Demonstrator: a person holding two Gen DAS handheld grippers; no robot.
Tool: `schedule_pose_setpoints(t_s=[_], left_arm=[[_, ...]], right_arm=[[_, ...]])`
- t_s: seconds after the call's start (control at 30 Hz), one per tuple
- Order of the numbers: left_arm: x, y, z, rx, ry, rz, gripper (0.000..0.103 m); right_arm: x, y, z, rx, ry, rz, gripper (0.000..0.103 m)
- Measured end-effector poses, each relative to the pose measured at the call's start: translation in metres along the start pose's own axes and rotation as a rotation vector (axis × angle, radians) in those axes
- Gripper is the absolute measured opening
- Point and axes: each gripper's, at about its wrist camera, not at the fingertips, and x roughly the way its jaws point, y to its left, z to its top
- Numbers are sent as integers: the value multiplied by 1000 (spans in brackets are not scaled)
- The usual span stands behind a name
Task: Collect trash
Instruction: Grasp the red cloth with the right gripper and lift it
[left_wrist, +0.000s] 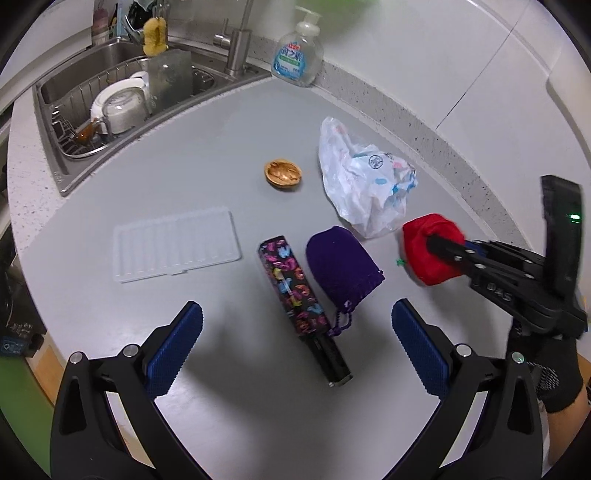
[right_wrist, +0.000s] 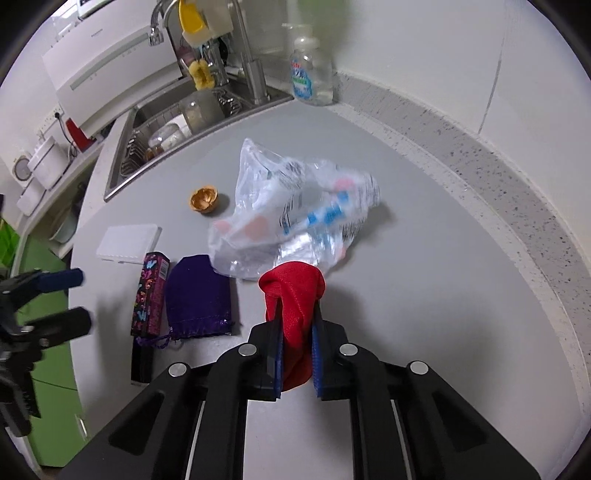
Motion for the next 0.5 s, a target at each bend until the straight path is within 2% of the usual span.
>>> schedule_pose_setpoints(t_s=[0.4, 0.47, 0.5], left_arm=[[31, -6, 2, -58, 9, 145, 100], [31, -5, 1, -67, 2, 162, 91], [32, -4, 1, -75, 4, 170, 80]], right_arm=[[-20, -18, -5, 1, -34, -1, 10], [-21, -20, -5, 0, -38, 4, 10], [-22, -21, -5, 0, -40, 7, 10]])
